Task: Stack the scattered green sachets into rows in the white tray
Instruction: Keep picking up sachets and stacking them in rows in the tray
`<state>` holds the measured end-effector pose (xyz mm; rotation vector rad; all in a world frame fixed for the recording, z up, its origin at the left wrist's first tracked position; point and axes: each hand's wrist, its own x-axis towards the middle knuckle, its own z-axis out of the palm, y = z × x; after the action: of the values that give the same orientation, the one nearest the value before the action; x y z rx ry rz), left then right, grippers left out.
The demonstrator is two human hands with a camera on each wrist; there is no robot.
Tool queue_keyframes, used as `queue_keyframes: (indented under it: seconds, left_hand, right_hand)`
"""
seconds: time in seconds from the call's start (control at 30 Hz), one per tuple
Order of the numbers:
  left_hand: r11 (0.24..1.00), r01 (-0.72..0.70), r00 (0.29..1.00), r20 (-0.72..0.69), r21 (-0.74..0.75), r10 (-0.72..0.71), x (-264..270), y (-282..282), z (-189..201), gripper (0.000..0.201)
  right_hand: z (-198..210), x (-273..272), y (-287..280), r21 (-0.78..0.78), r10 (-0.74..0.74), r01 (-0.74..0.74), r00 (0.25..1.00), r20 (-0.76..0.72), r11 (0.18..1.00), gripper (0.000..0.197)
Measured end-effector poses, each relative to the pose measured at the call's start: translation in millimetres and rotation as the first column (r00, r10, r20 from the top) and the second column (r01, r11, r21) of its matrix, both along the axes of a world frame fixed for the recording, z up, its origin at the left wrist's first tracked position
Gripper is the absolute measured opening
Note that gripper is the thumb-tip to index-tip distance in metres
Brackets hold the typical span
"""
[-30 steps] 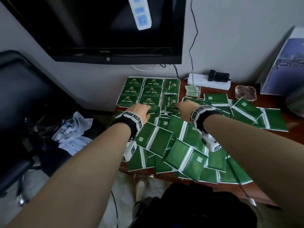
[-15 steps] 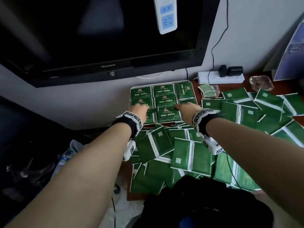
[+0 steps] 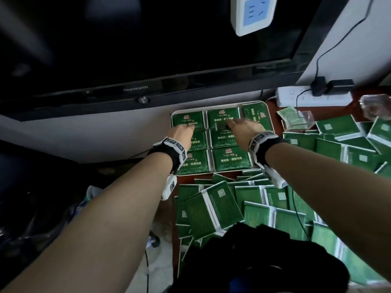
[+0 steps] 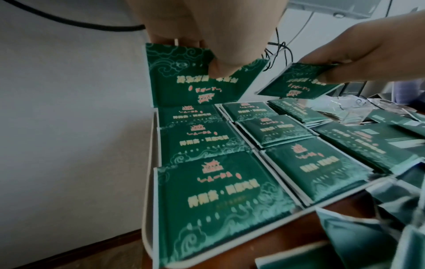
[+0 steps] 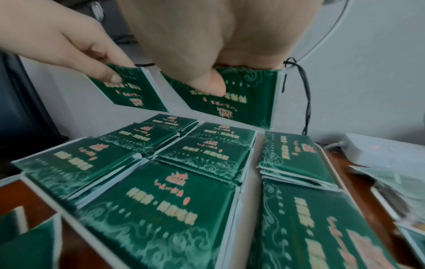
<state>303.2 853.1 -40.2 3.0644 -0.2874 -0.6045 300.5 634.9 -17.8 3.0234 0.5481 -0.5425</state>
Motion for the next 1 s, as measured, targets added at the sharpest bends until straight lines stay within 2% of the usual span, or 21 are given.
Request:
queue_keyframes:
  seconds: [0.2, 0.33, 0.47, 0.67, 1.0]
  left_hand:
    - [1.000, 0.015, 0.998, 0.066, -0.001, -0.015, 34, 4, -17, 0.066]
    - [0.998, 0.053, 0.991, 0.125, 0.030, -0.056, 47, 11, -28, 0.069]
    - [0.996, 0.078, 0.993, 0.086, 0.053, -0.082, 50, 17, -46, 0.071]
    - [0.994, 0.101, 0.992, 0.076, 0.048, -0.104, 39, 27, -71, 0.063]
    - [0.990, 0.132, 0.989, 0.058, 0.038, -0.134, 55, 25, -64, 0.066]
  right_hand:
    - [-28, 50, 19, -0.020, 0.008, -0.008, 1.000, 0.011, 1.000, 0.057]
    - [-42, 72, 27, -0.037, 0.046, -0.045, 0.999, 0.015, 0.998, 0.066]
    - [-59, 73, 30, -0.041, 0.052, -0.053, 0.998, -0.024, 0.998, 0.069]
    - [-78, 65, 26, -0.020, 0.039, -0.041, 0.997, -0.065, 0.999, 0.075]
    - [-82, 74, 20, -0.014, 0.062, -0.063, 0.996, -0.064, 0.998, 0.073]
